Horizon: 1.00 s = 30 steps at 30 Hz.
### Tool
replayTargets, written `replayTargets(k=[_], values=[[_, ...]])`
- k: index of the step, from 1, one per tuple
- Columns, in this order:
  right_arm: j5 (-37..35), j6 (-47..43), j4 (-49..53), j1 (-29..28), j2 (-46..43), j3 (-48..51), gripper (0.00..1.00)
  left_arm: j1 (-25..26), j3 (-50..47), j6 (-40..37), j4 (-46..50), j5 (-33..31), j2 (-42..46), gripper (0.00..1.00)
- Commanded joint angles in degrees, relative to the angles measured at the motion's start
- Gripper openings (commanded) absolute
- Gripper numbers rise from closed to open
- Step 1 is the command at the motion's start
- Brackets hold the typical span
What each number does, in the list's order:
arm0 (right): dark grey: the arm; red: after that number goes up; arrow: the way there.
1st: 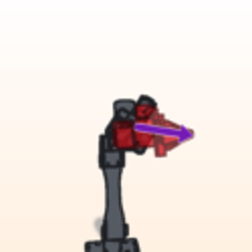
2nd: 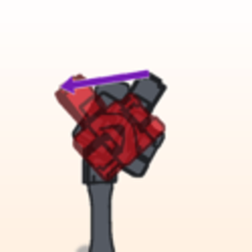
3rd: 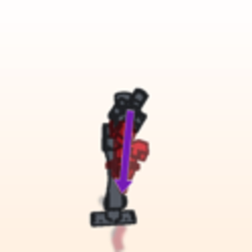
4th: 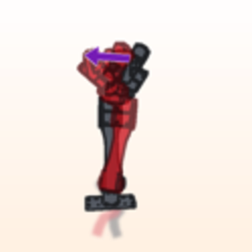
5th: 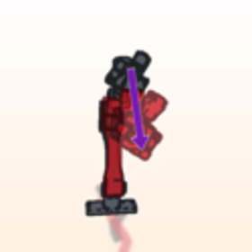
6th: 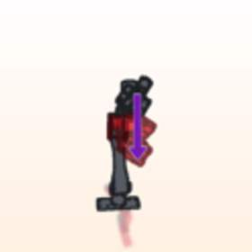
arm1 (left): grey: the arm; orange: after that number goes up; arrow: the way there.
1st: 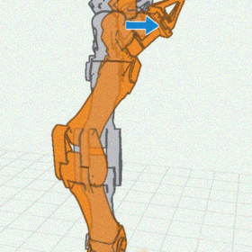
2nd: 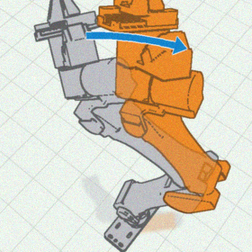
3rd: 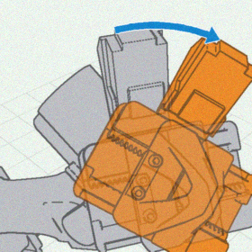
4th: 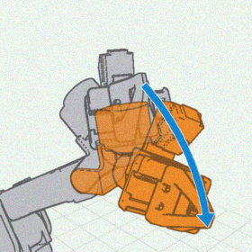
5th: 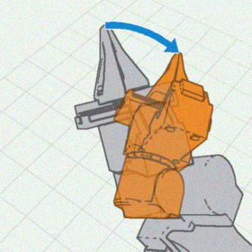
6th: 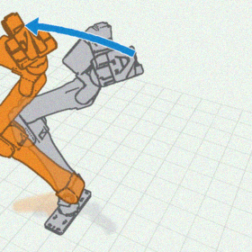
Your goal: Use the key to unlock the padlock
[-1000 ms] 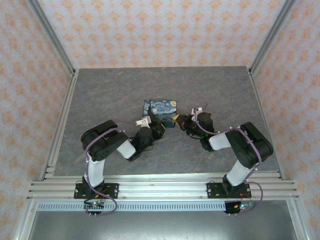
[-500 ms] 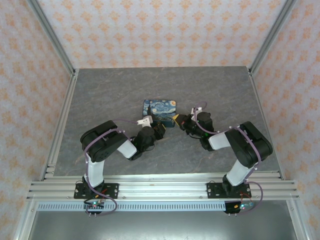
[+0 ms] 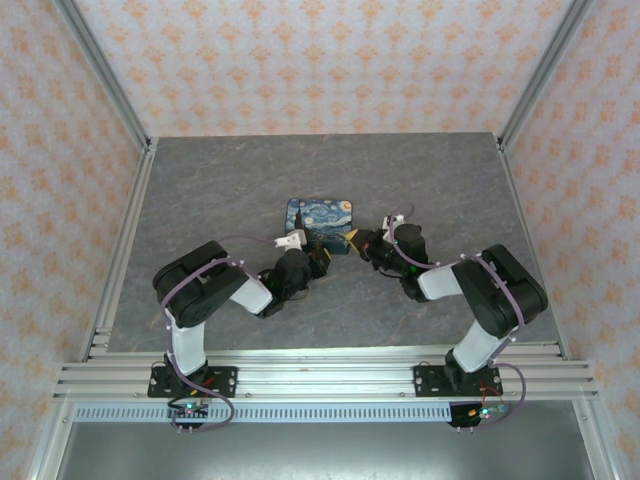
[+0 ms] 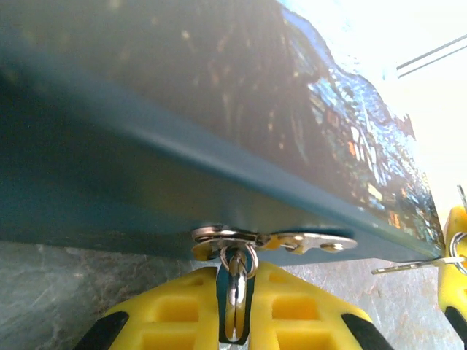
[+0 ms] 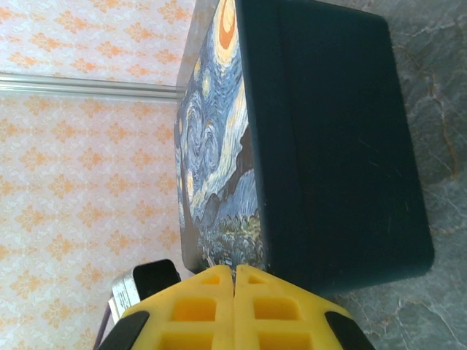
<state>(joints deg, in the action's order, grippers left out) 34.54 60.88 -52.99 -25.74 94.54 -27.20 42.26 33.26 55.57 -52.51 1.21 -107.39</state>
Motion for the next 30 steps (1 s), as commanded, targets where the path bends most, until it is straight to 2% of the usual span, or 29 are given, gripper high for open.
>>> replayTargets(k=[1, 8, 17, 24, 30], values=[[1.53, -0.87, 6.22, -0.22, -4.13, 1.14, 0.0, -0.71, 1.67, 0.78, 9.21, 7.35, 3.85, 0.0], [1.36, -1.84, 11.94, -0.38, -13.98, 5.33, 0.0, -3.59, 2.1, 0.89, 14.18, 15.58, 10.31, 0.0], [-2.31, 0.85, 12.85, -2.56, -22.73, 11.48, 0.0, -4.73, 2.78, 5.98, 10.62, 20.68, 12.03, 0.0], [-6.36, 3.04, 13.18, -4.92, -24.49, 12.47, 0.0, -4.73, 2.26, 11.9, 6.26, 21.99, 12.96, 0.0], [-10.42, 4.97, 14.54, -7.06, -24.24, 12.07, 0.0, -4.74, 1.0, 15.07, 6.06, 20.37, 16.42, 0.0]])
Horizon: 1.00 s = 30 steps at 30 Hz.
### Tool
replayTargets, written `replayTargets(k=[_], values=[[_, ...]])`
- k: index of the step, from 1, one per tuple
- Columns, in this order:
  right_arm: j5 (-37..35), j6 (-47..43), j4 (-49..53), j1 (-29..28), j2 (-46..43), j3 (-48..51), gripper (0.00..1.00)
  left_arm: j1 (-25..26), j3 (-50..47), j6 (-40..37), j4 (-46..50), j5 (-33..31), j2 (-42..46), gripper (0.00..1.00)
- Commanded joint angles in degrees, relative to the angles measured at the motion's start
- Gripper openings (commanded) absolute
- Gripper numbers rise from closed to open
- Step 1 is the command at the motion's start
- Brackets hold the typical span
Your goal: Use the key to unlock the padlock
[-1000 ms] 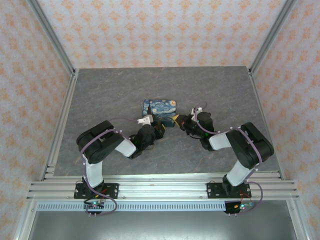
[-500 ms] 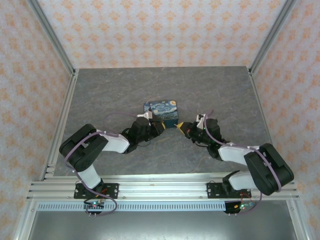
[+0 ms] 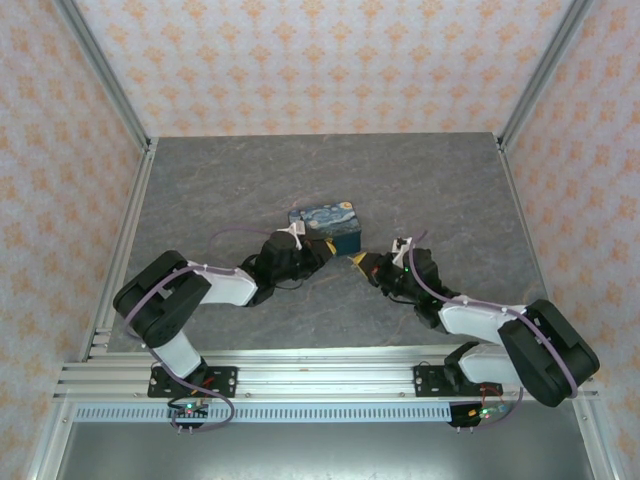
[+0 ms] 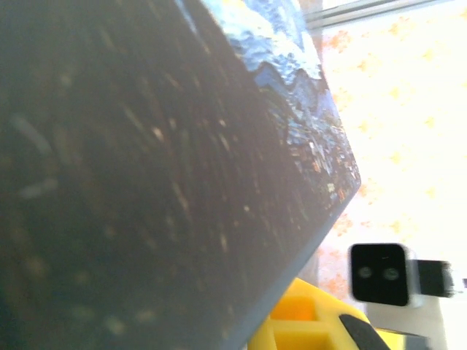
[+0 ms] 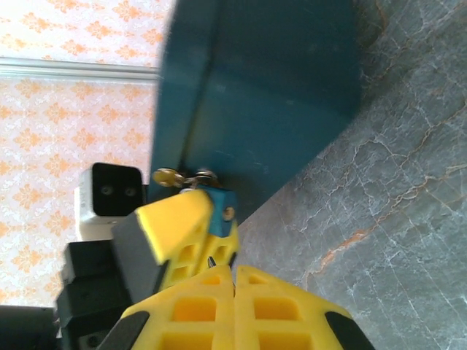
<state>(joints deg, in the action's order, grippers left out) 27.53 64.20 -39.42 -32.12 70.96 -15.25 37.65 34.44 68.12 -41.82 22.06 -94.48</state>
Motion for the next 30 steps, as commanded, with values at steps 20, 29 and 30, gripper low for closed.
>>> replayTargets(k=[20, 29, 30], values=[[-6.52, 3.76, 1.29, -6.11, 2.39, -5.45, 0.0, -0.03, -3.67, 5.77, -6.32, -2.27, 6.81, 0.0], [-6.97, 3.72, -0.08, -6.11, 4.18, -5.67, 0.0, -0.02, -4.46, 8.23, -8.81, -1.83, 5.47, 0.0], [-7.04, 3.73, -0.07, -6.16, 4.21, -5.75, 0.0, 0.01, -4.49, 8.57, -9.13, -1.68, 5.21, 0.0]])
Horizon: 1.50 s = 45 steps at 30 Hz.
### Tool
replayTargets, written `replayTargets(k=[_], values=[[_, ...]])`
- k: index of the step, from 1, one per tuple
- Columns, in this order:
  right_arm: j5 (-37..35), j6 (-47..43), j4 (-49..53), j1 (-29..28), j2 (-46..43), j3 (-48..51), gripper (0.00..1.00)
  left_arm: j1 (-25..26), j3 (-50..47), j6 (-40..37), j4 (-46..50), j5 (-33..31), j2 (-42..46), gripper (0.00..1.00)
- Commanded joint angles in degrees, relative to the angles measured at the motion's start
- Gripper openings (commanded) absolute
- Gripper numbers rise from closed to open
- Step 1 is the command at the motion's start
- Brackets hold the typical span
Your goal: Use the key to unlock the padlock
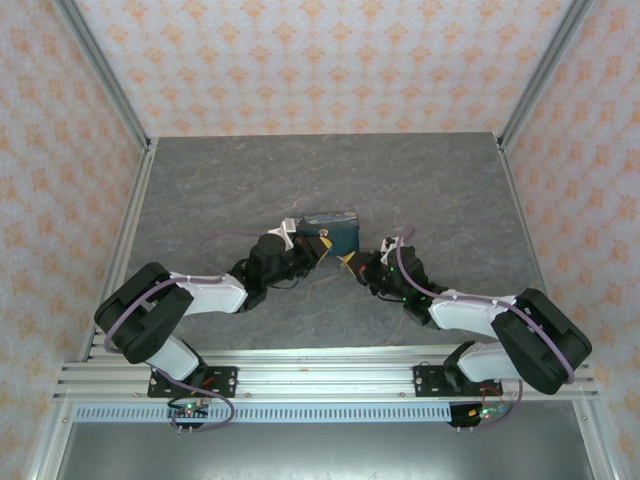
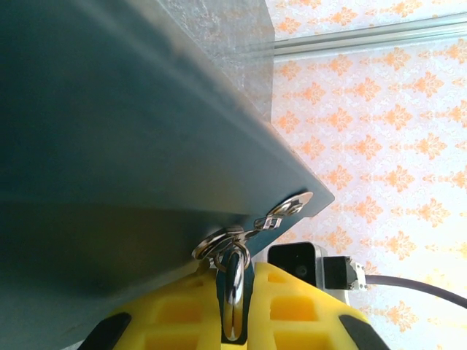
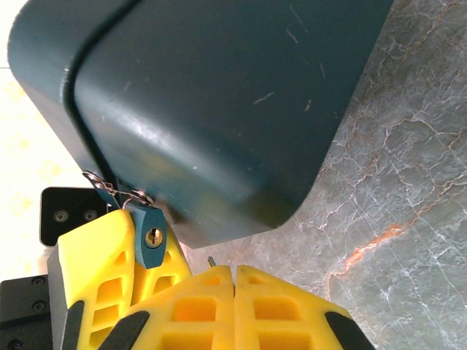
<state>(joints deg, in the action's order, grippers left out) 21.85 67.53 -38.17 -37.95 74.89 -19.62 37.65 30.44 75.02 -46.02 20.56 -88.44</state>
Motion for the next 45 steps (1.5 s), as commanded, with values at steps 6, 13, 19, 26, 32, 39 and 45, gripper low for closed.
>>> replayTargets(k=[6, 13, 19, 26, 32, 39, 45], values=[[-1.15, 0.39, -1.47, -0.28, -0.26, -1.65, 0.0, 0.06, -0.29, 3.84, -7.34, 1.01, -2.86, 0.0], [-1.89, 0.17, -0.51, -0.32, -1.31, -1.91, 0.0, 0.37, -0.2, 4.74, -8.69, 1.45, -4.6, 0.0], [-2.72, -1.04, 1.37, -0.28, -1.87, -2.63, 0.0, 0.5, -0.14, 4.35, -8.08, 1.42, -4.36, 0.0], [-3.12, -1.39, 1.18, -0.28, -0.98, -3.36, 0.0, 0.58, -0.1, 4.25, -7.86, 1.54, -4.2, 0.0], [-2.87, -1.61, 1.0, -0.28, 0.33, -4.25, 0.0, 0.54, -0.11, 4.25, -7.75, 1.52, -3.78, 0.0], [-3.21, -1.66, 0.68, -0.33, 1.48, -4.29, 0.0, 0.58, -0.2, 3.65, -6.72, 1.47, -3.13, 0.0], [-4.44, -1.44, 0.94, -0.27, 1.35, -2.98, 0.0, 0.58, -0.29, 3.54, -6.4, 1.31, -2.95, 0.0]])
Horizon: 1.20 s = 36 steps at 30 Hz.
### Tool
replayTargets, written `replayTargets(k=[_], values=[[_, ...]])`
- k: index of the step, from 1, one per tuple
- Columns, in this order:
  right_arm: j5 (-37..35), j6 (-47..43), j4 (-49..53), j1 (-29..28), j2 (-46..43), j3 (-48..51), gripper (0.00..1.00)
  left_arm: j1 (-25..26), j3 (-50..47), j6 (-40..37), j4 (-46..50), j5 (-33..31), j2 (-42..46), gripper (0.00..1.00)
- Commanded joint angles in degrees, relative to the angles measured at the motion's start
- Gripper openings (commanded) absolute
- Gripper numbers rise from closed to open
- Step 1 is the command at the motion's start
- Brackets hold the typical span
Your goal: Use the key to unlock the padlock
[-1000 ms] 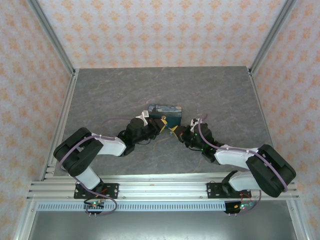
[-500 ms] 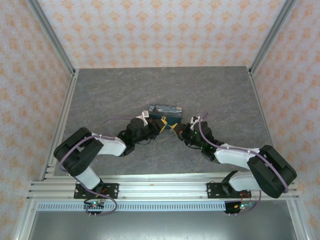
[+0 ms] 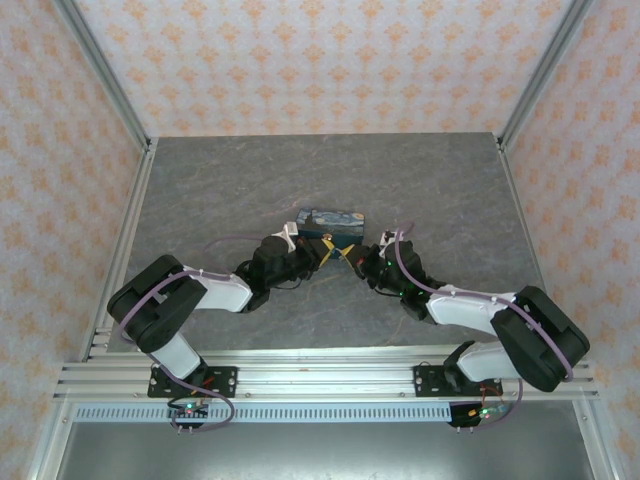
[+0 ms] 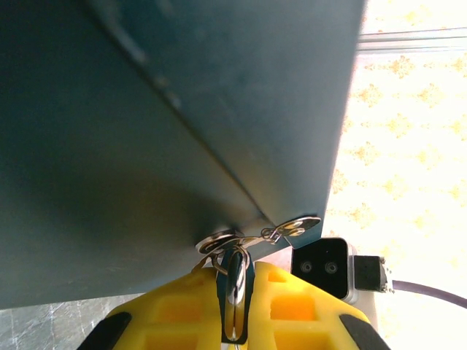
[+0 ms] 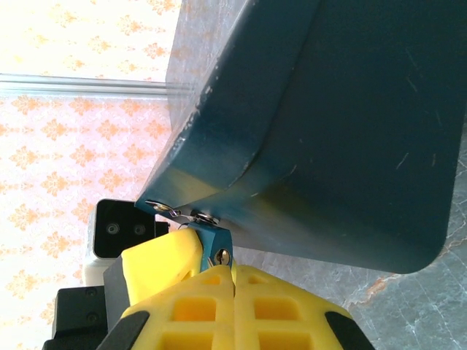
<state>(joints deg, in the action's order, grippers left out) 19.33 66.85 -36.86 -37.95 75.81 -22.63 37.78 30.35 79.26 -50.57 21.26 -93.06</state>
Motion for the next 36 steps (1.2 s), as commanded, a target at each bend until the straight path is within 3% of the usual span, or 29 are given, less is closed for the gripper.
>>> replayTargets(k=[1, 36], values=[[-1.93, -0.68, -0.4, -0.28, 0.43, 0.13, 0.0, 0.41, -0.16, -0.77, -1.82, 0.59, 1.67, 0.0], [-0.36, -0.82, -0.59, -0.2, 1.99, -1.41, 0.0, 0.89, 0.37, -1.17, -1.41, 0.77, 1.68, 0.0]])
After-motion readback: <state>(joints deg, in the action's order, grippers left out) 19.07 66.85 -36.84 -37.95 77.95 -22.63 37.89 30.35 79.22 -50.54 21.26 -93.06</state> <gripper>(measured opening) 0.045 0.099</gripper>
